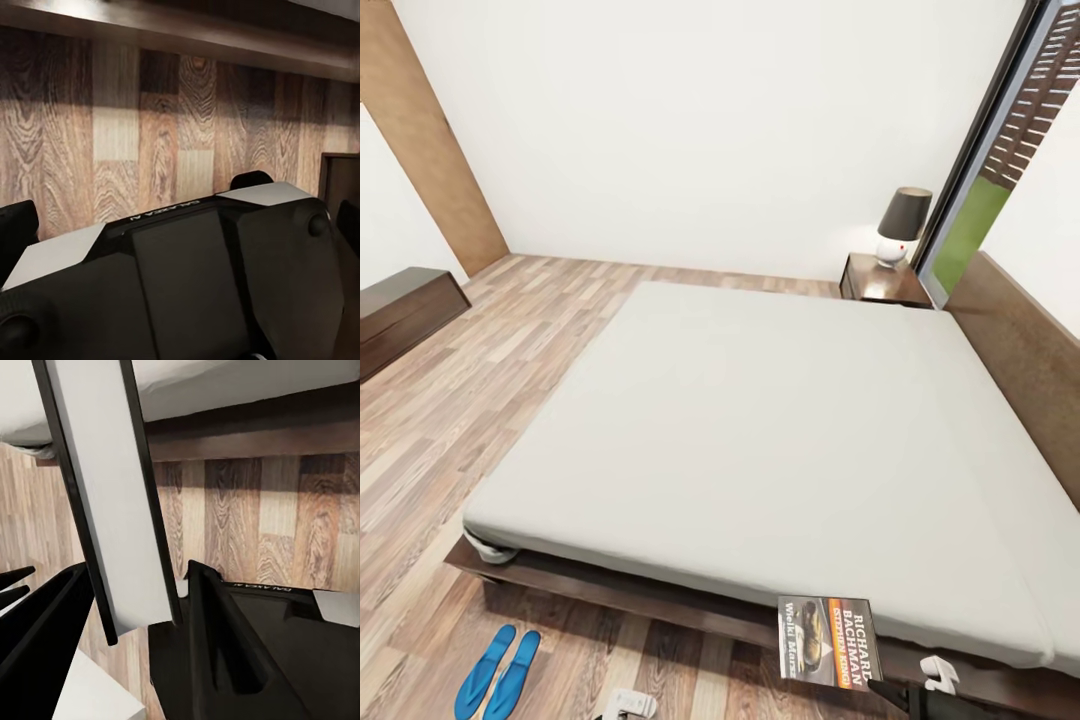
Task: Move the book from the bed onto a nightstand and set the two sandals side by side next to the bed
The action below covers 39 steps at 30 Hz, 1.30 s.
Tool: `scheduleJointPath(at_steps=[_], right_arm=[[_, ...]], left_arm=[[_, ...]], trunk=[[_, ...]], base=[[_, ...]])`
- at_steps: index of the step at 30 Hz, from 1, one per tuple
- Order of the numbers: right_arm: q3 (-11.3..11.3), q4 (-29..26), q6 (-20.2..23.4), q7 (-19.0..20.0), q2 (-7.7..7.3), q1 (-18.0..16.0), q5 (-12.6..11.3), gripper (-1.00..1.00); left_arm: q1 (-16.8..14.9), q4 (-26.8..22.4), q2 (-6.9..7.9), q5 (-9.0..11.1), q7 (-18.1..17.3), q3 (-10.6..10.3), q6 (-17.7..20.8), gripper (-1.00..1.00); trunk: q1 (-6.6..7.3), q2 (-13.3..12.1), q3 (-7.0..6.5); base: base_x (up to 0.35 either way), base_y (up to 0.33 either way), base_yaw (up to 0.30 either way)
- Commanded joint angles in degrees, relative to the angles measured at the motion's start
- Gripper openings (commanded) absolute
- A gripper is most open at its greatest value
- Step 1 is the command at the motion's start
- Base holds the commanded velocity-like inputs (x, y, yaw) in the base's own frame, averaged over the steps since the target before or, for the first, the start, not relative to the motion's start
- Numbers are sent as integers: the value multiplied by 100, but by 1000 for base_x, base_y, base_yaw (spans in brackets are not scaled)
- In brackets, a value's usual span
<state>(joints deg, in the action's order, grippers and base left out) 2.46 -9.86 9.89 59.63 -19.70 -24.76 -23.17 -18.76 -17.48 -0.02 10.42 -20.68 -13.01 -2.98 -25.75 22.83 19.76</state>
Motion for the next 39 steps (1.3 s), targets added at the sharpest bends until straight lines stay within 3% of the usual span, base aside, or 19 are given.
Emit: scheduleJointPath(at_steps=[1,30,34,36,39], right_arm=[[26,0,59,9,-6,-3,-56,-100],[26,76,57,1,-8,-3,-56,-100],[26,79,57,-3,-8,-3,-56,-100],[26,80,57,-2,-8,-3,-56,-100],[26,81,56,-3,-8,-3,-56,-100]], left_arm=[[-5,8,7,56,-6,-35,-16,100],[-5,8,24,39,-8,-72,28,100],[-5,8,27,41,-5,-323,35,100],[-5,10,30,49,-1,-586,39,100],[-5,14,29,60,3,-819,42,100]], trunk=[[-3,9,-1],[-3,9,-267],[-3,9,-303],[-3,9,-322],[-3,9,-349]], base=[[0,0,0],[0,0,0],[0,0,0],[0,0,0],[0,0,0]])
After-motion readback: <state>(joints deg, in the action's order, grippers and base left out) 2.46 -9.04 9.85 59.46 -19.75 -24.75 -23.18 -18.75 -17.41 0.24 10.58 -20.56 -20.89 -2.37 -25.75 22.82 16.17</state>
